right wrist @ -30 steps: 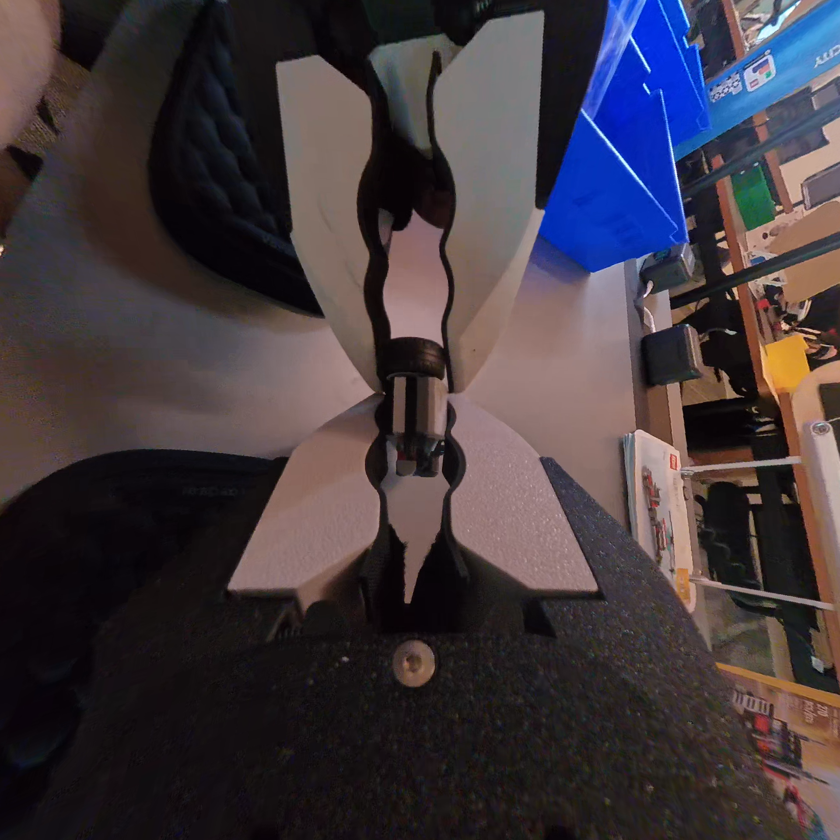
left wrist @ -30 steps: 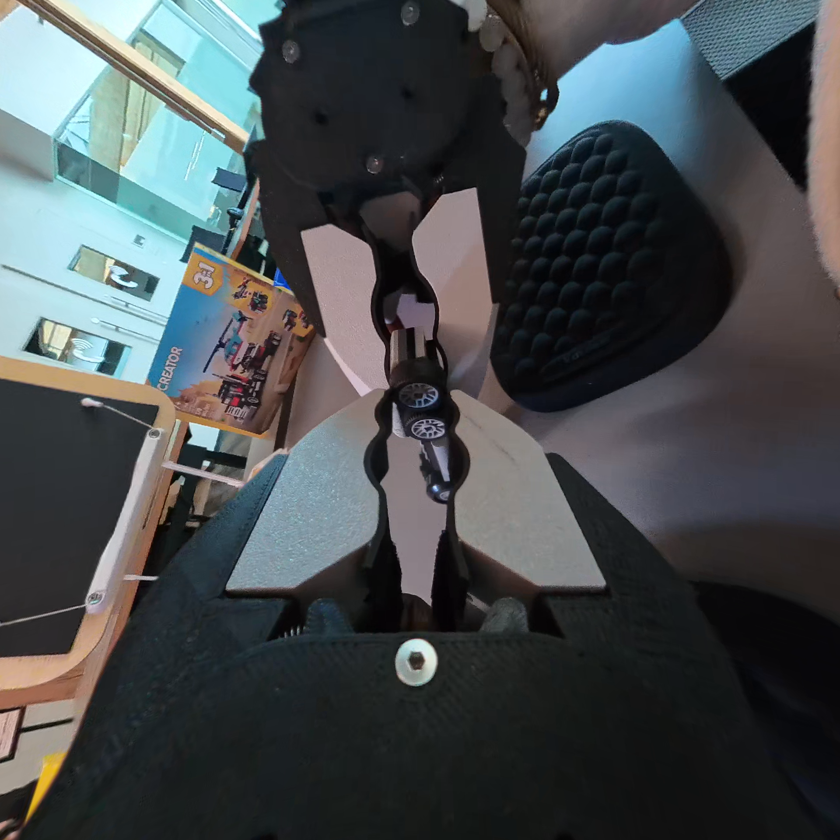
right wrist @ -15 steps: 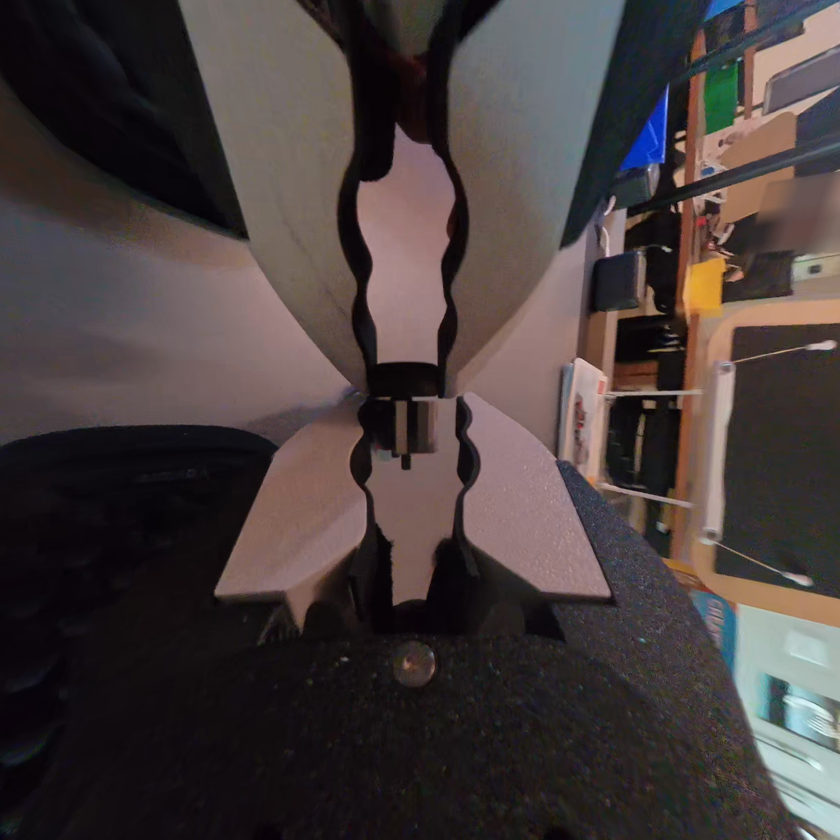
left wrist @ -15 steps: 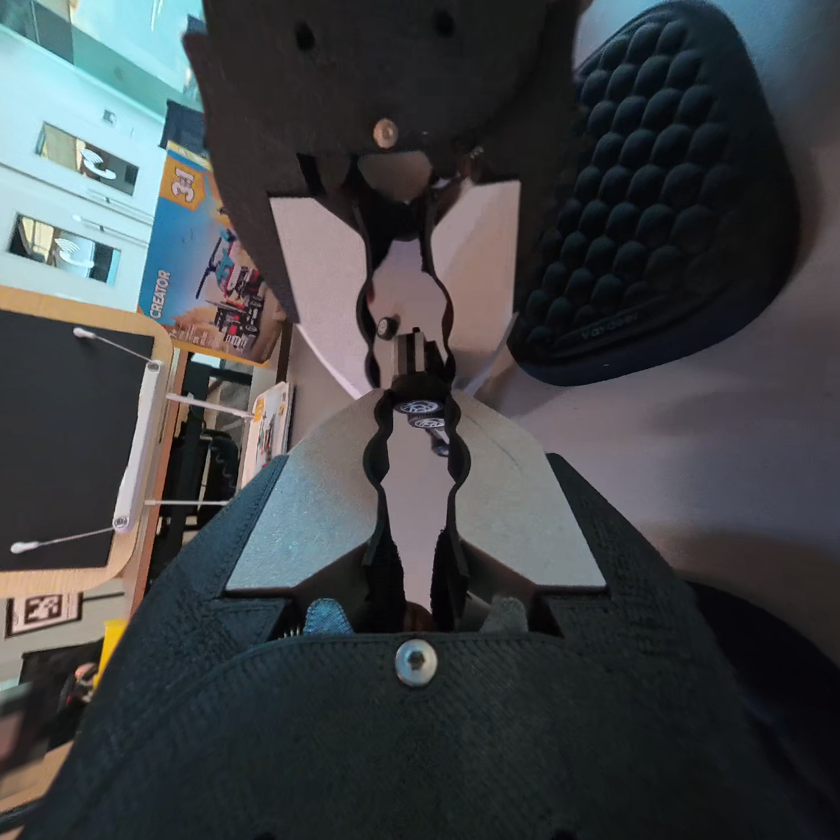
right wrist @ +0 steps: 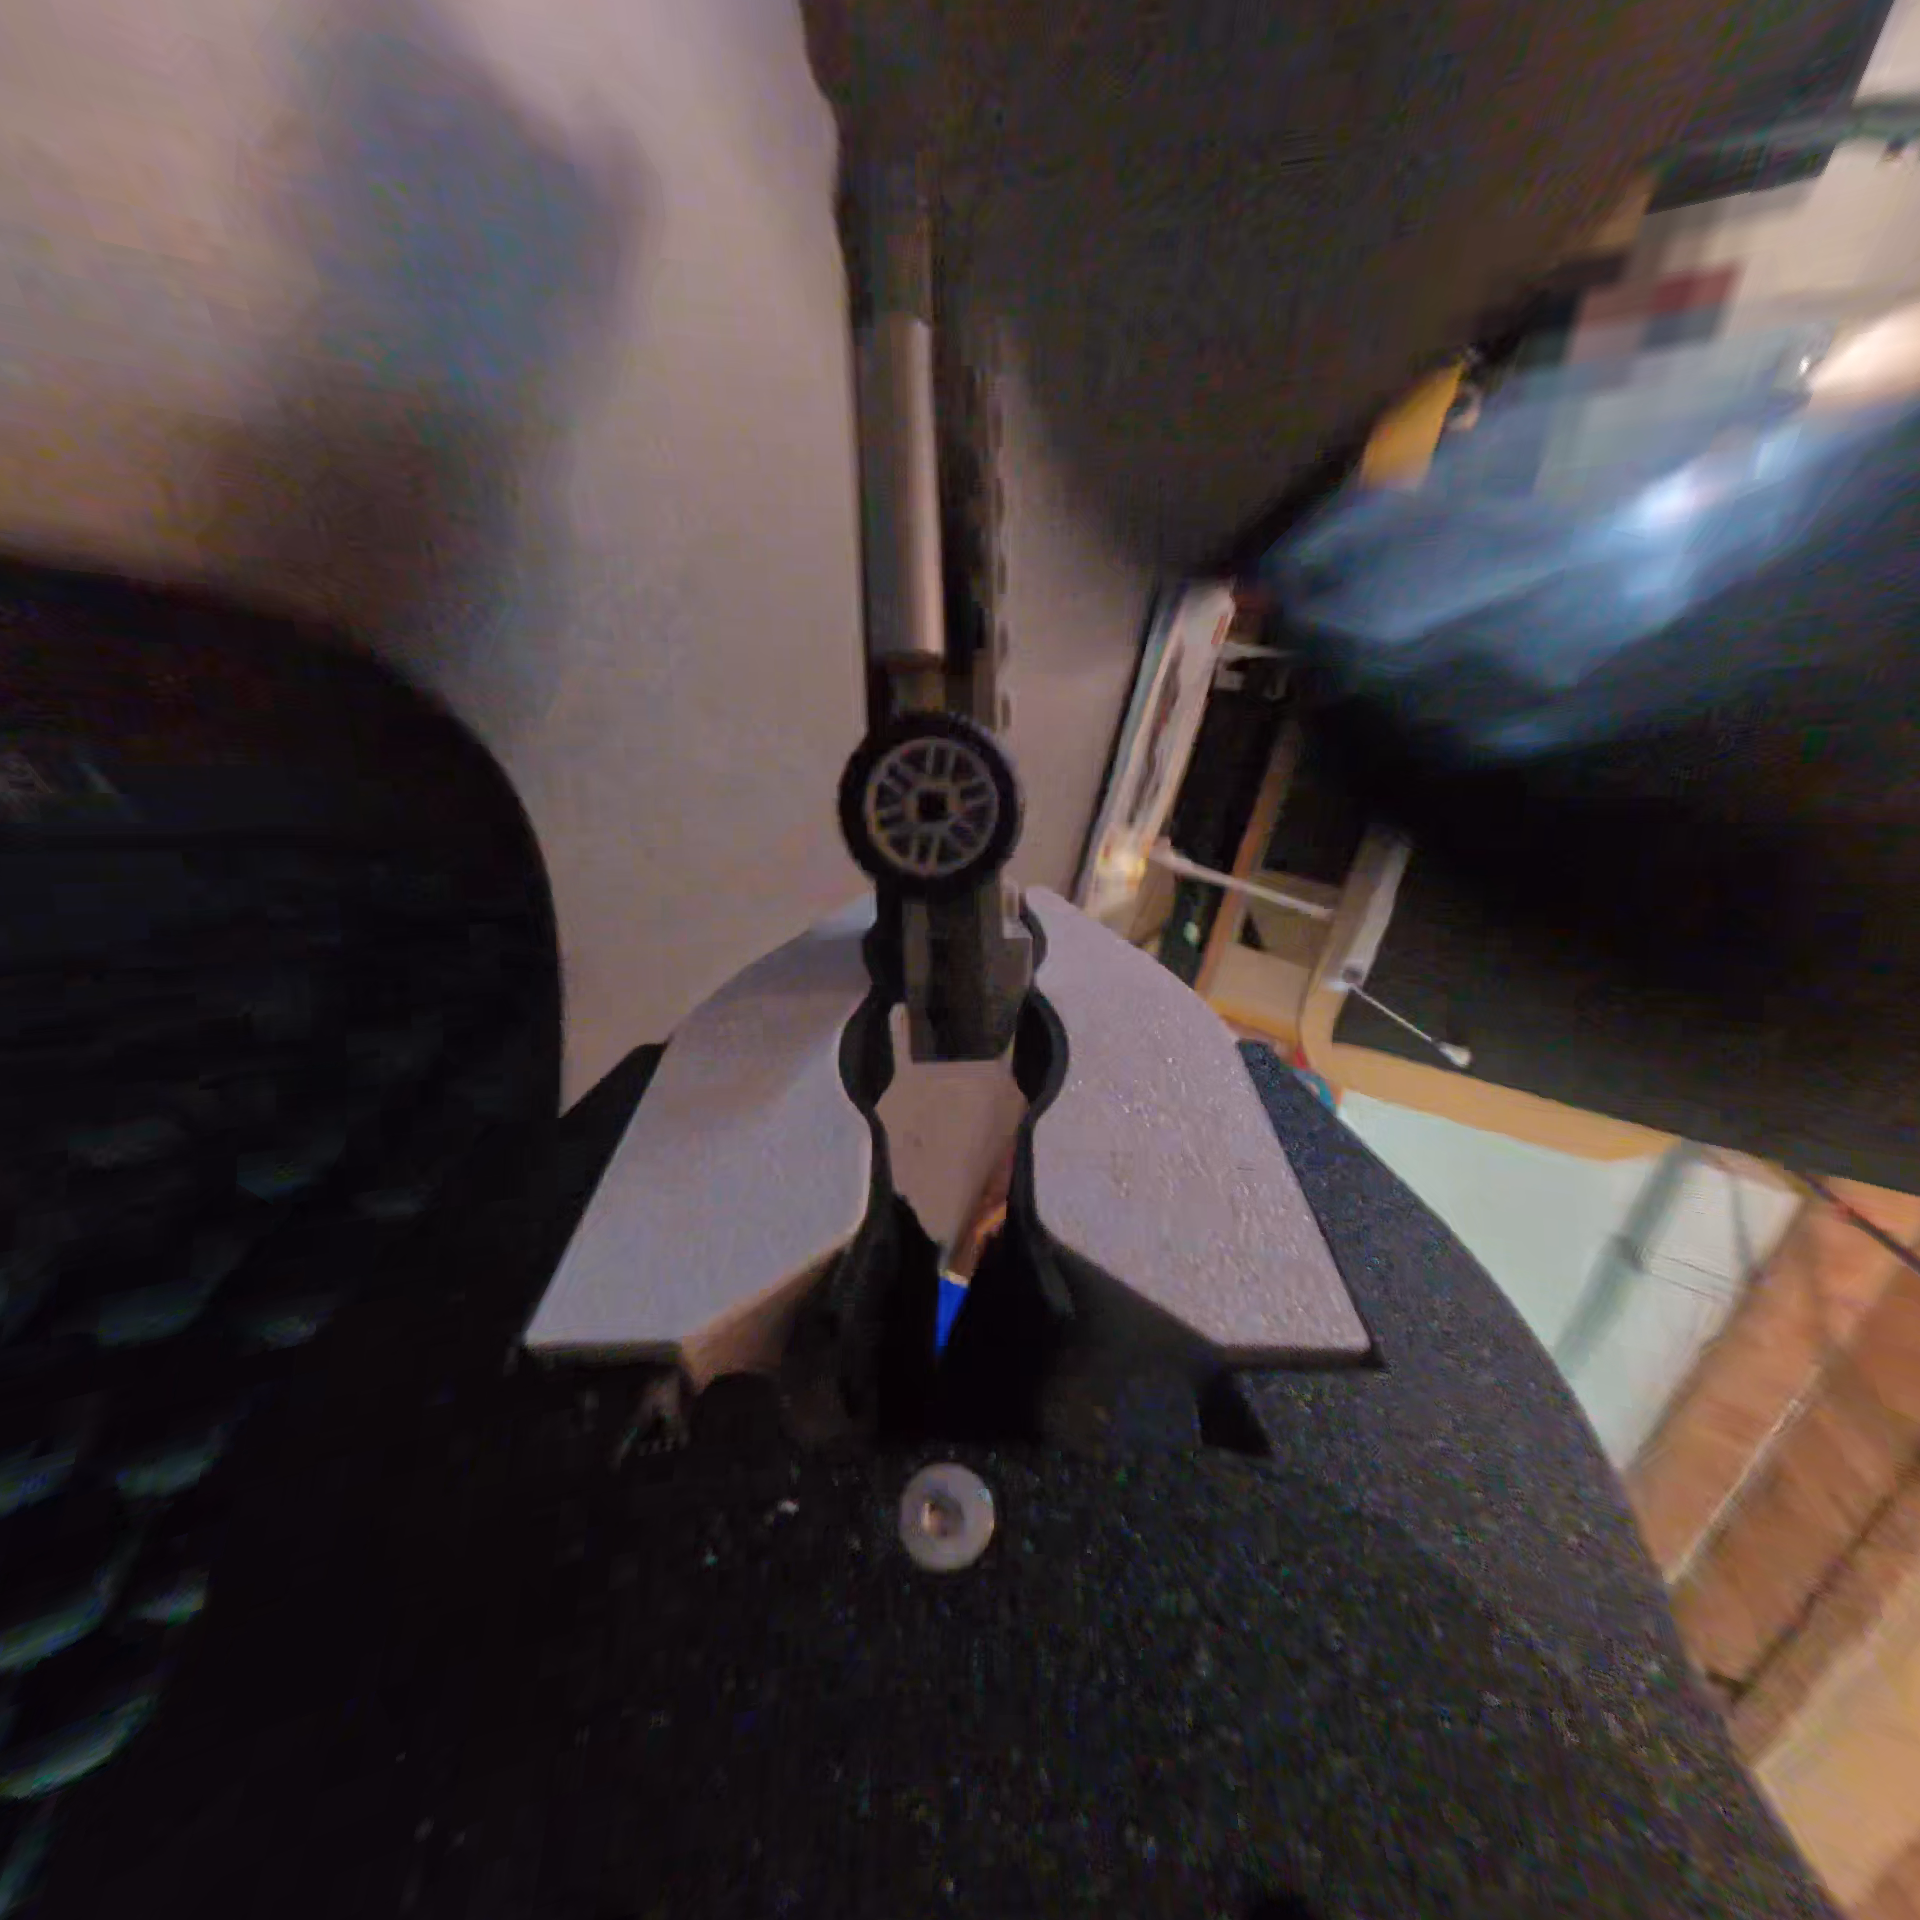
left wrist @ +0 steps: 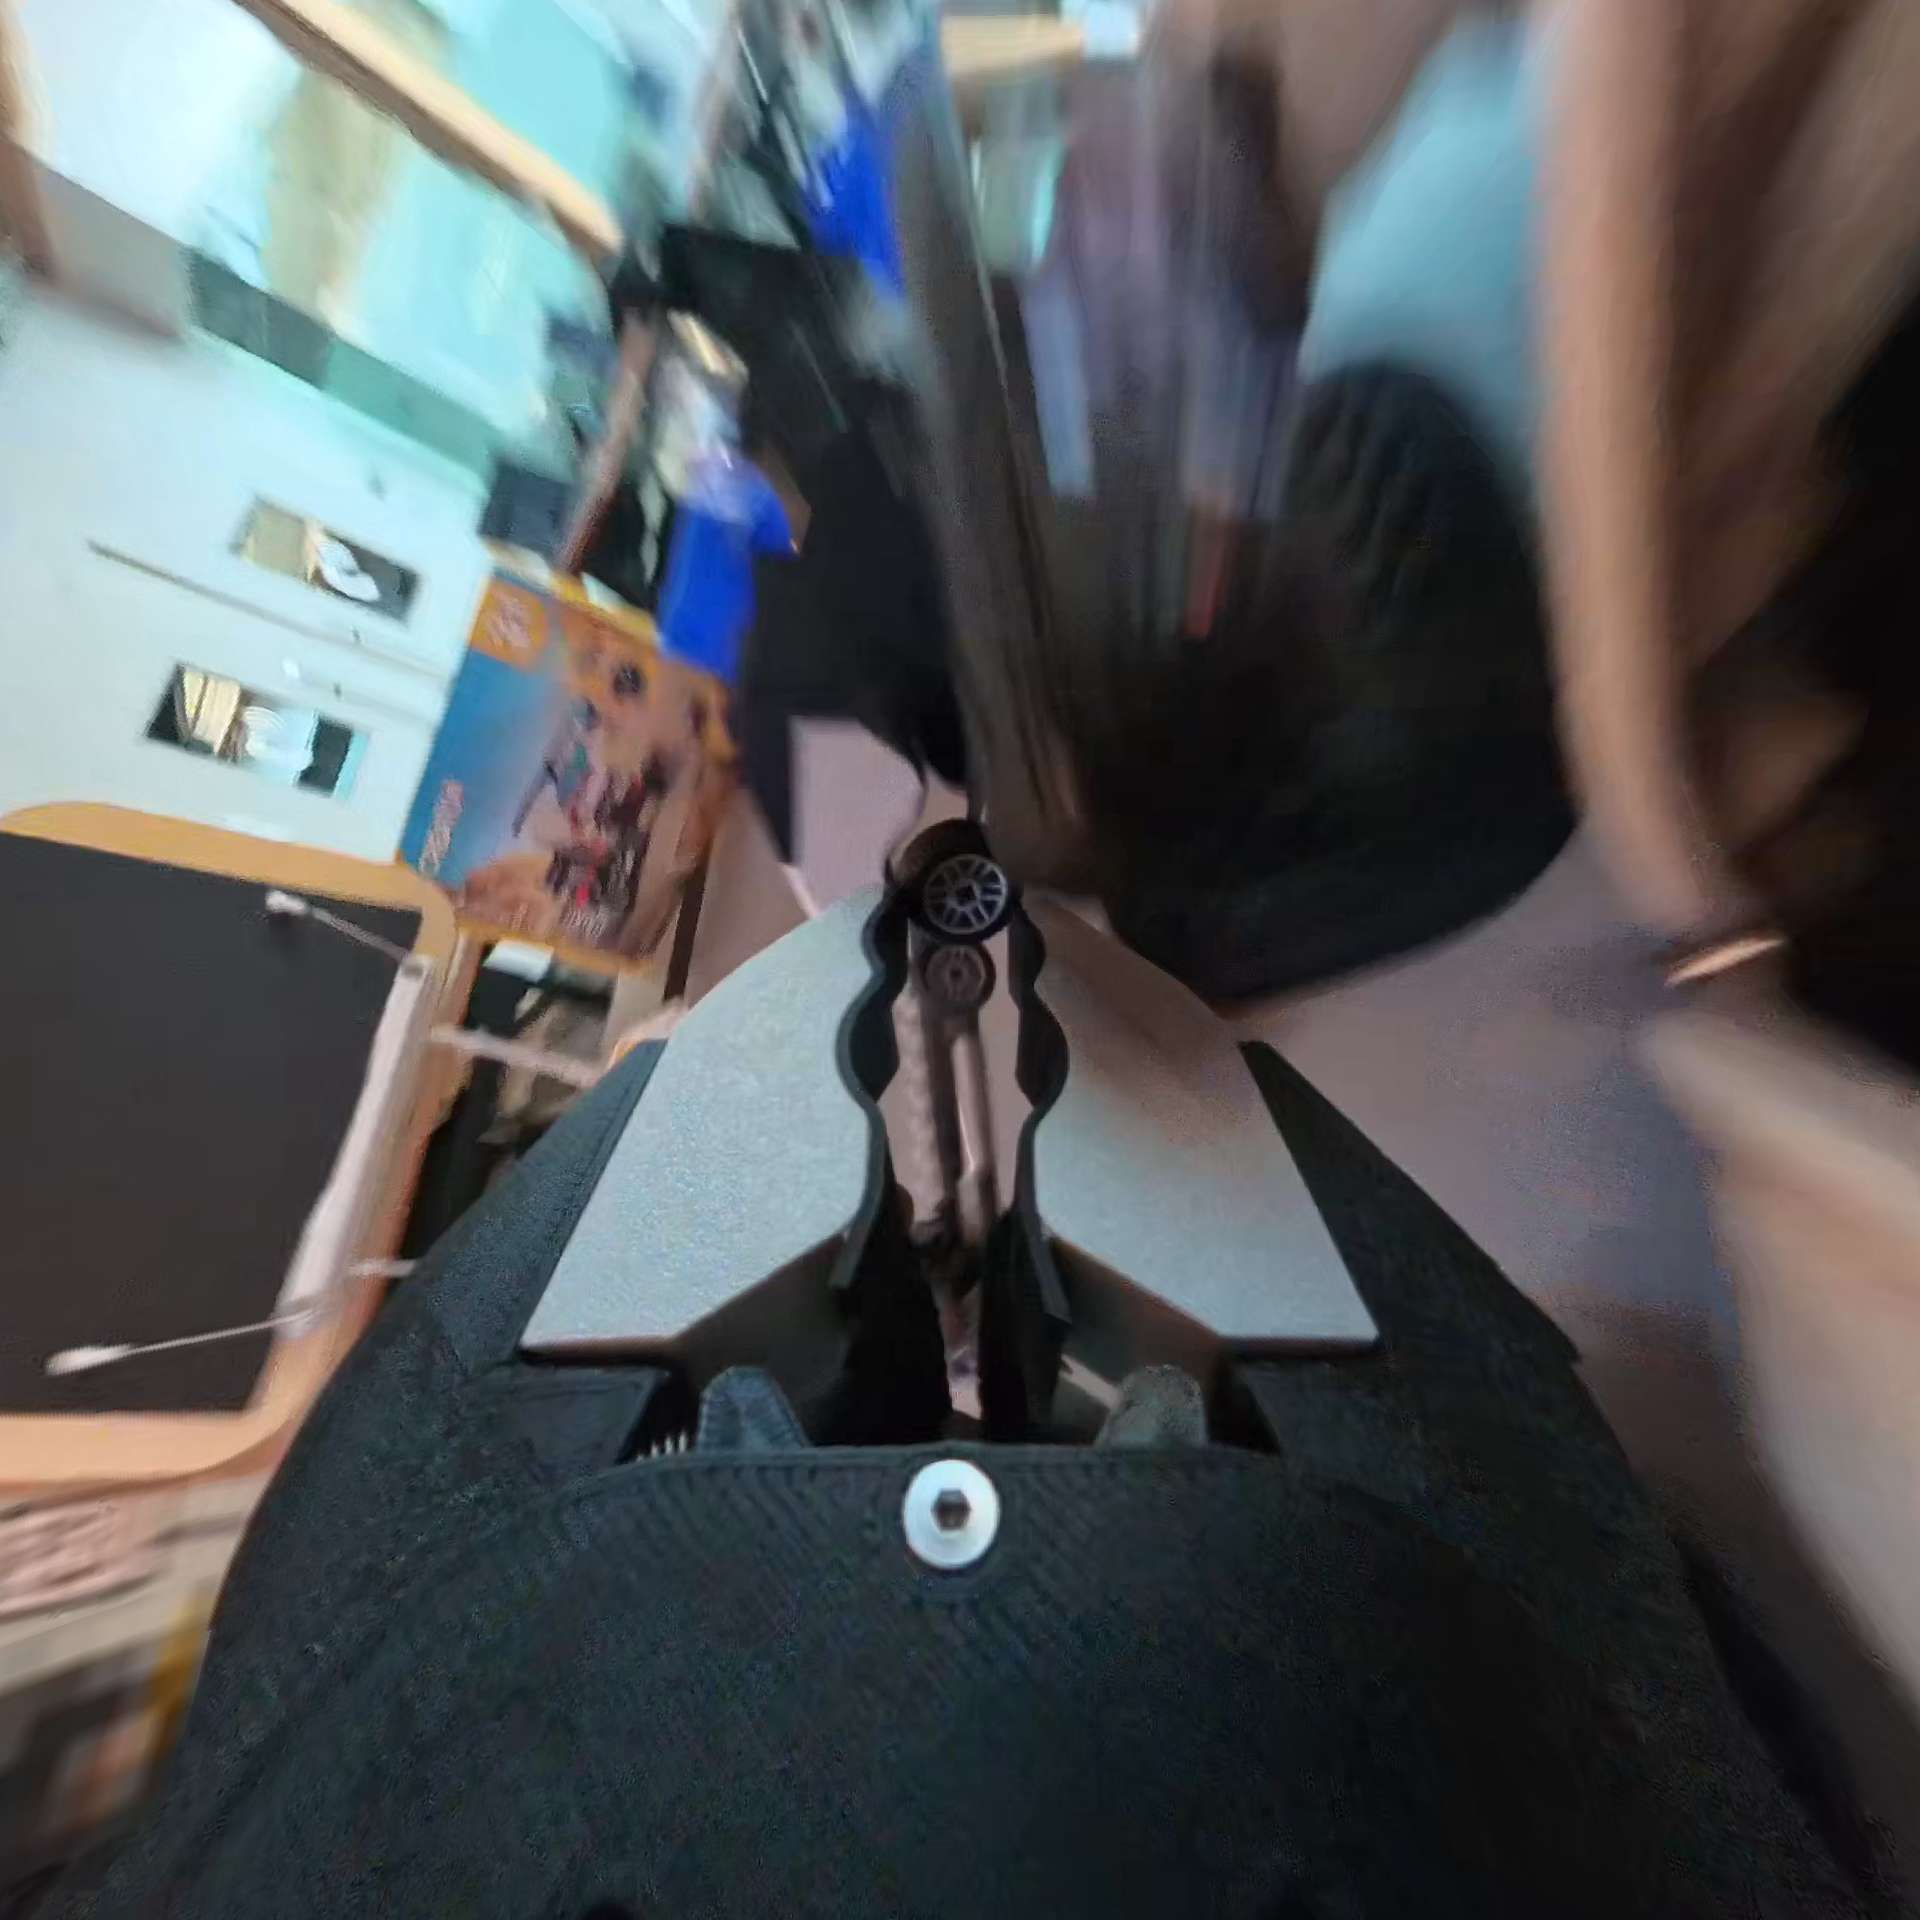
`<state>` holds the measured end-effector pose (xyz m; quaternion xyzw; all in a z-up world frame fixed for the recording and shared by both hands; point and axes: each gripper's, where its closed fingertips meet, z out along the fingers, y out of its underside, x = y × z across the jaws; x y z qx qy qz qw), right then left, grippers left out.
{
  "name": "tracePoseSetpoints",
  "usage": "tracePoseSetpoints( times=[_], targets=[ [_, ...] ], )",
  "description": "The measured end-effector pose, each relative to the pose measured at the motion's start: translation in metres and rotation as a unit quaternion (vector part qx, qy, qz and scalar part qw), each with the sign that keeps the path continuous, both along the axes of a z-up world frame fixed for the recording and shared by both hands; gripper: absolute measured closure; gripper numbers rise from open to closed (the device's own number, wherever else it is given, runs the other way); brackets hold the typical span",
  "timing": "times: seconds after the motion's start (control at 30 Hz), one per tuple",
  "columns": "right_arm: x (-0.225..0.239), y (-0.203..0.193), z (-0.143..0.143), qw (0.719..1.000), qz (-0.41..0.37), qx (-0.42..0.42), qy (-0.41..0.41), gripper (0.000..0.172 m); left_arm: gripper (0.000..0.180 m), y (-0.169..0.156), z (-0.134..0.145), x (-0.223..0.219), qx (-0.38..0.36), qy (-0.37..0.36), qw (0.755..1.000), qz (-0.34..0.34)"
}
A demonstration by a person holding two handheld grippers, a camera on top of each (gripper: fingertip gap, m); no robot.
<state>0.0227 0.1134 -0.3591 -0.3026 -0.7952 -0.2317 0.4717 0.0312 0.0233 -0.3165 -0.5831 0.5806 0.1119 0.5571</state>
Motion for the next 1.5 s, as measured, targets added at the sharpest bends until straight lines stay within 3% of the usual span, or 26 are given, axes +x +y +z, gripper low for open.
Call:
tracePoseSetpoints(
  times=[0.03,0.07,0.13,0.2,0.3,0.4,0.53,0.6,0.7,0.8,1.03,1.1,1.17,1.23,1.33,1.43,1.5],
  targets=[
    [0.012,0.011,-0.005,1.0,0.029,-0.004,0.006,0.153,0.163,-0.013,0.015,0.001,-0.009,-0.046,0.999,-0.009],
    [0.013,-0.001,0.005,0.997,0.054,-0.038,0.046,0.154,0.163,-0.014,0.019,-0.016,-0.015,-0.047,0.999,0.02],
    [-0.011,-0.04,0.03,0.987,0.112,-0.053,0.098,0.154,0.162,-0.003,-0.001,-0.051,-0.045,-0.028,0.996,0.072],
    [-0.021,-0.037,0.029,0.99,0.112,-0.02,0.088,0.154,0.162,0.0,0.001,-0.051,-0.054,-0.054,0.995,0.066],
    [-0.019,-0.022,0.024,0.992,0.08,-0.039,0.092,0.154,0.161,0.009,0.009,-0.055,-0.024,-0.057,0.995,0.076],
    [-0.011,-0.014,0.014,0.996,0.055,-0.028,0.071,0.153,0.161,0.017,0.015,-0.062,-0.043,-0.134,0.987,0.077],
    [-0.006,-0.014,-0.004,0.997,0.042,-0.04,0.06,0.153,0.161,0.037,0.012,-0.081,-0.094,-0.204,0.969,0.098],
    [-0.004,-0.013,-0.01,0.996,0.034,-0.05,0.06,0.153,0.16,0.049,-0.011,-0.101,-0.167,-0.166,0.96,0.155],
    [-0.005,-0.013,-0.016,0.996,0.032,-0.067,0.056,0.153,0.16,0.057,-0.039,-0.13,-0.257,-0.074,0.937,0.224],
    [-0.006,-0.009,-0.018,0.995,0.025,-0.073,0.062,0.153,0.16,0.068,-0.054,-0.153,-0.339,-0.007,0.898,0.279],
    [-0.01,-0.005,-0.028,0.994,0.015,-0.088,0.069,0.153,0.16,0.134,-0.077,-0.184,-0.415,-0.028,0.833,0.364],
    [-0.01,-0.004,-0.029,0.994,0.015,-0.087,0.068,0.153,0.16,0.135,-0.093,-0.187,-0.473,-0.028,0.802,0.364],
    [-0.009,-0.004,-0.029,0.993,0.014,-0.09,0.07,0.153,0.156,0.135,-0.1,-0.19,-0.501,-0.033,0.788,0.357],
    [-0.009,-0.003,-0.029,0.993,0.011,-0.096,0.072,0.153,0.14,0.134,-0.096,-0.192,-0.5,-0.042,0.79,0.353],
    [-0.006,-0.001,-0.028,0.993,0.007,-0.096,0.07,0.153,0.122,0.135,-0.083,-0.202,-0.453,-0.041,0.813,0.364],
    [-0.004,-0.002,-0.027,0.993,0.007,-0.094,0.067,0.153,0.122,0.13,-0.056,-0.186,-0.387,-0.069,0.862,0.32],
    [0.0,-0.003,-0.026,0.993,0.005,-0.099,0.062,0.153,0.123,0.108,-0.037,-0.141,-0.35,-0.088,0.91,0.204]
  ],
)
